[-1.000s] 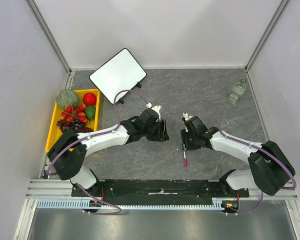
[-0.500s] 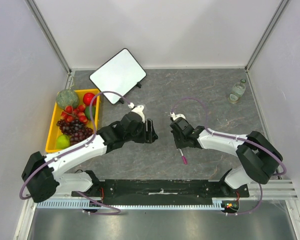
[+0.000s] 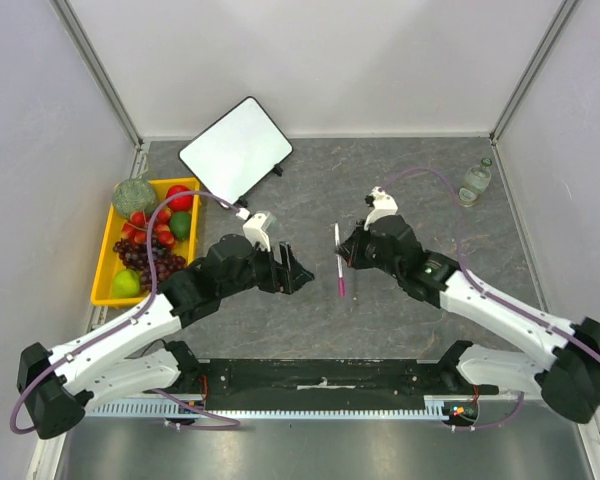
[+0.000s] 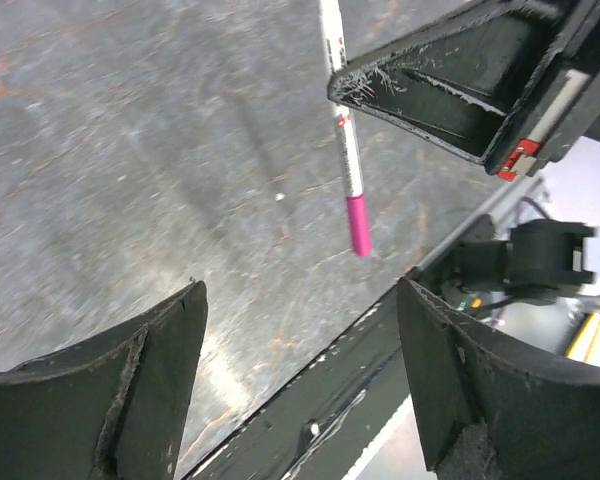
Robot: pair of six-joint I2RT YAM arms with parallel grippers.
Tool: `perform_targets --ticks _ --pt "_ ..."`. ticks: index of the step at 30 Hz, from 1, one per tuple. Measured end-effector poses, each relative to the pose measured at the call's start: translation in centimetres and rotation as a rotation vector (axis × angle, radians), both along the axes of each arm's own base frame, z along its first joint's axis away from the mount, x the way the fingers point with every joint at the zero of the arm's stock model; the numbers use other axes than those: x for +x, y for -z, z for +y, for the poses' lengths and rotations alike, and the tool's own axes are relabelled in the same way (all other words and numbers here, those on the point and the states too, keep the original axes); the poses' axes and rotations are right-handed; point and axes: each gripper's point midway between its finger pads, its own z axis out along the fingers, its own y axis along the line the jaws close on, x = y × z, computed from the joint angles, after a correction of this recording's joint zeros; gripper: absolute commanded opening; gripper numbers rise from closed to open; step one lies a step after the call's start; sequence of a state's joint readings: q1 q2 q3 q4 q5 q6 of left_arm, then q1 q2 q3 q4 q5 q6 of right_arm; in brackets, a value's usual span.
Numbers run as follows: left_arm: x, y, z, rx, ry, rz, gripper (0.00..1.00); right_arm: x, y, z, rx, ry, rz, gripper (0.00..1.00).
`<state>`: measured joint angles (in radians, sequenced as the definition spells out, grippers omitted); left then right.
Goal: Write a sentence on the whiteboard
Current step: Pick up the whiteboard marker from the center of the board, then pass from the right arm to the left
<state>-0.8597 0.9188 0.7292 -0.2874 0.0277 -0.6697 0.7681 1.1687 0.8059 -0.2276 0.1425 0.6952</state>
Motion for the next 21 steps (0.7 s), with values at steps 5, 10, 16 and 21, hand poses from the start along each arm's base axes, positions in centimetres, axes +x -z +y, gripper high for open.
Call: perform_targets --ticks 5,10,16,21 --pt "-0.3 -1.0 -2.7 -0.081 0.102 -0.008 0.81 -0.8 -5.1 1.9 0.316 -0.007 -0.077 0.0" --pt "-0.6 -0.2 -4.8 -0.1 0.18 0.018 0.78 -1.8 -4.8 2.2 0.404 -0.005 -0.038 0.0" --pt "-0.2 -0.2 -6.9 -0.123 0.224 0.017 0.64 -2.3 -7.1 1.9 0.489 -0.001 -0.072 0.0" --pt "-0.1 0.4 -7.9 -0.134 0.24 0.032 0.11 -2.3 -8.0 1.9 0.517 -0.003 -0.086 0.06"
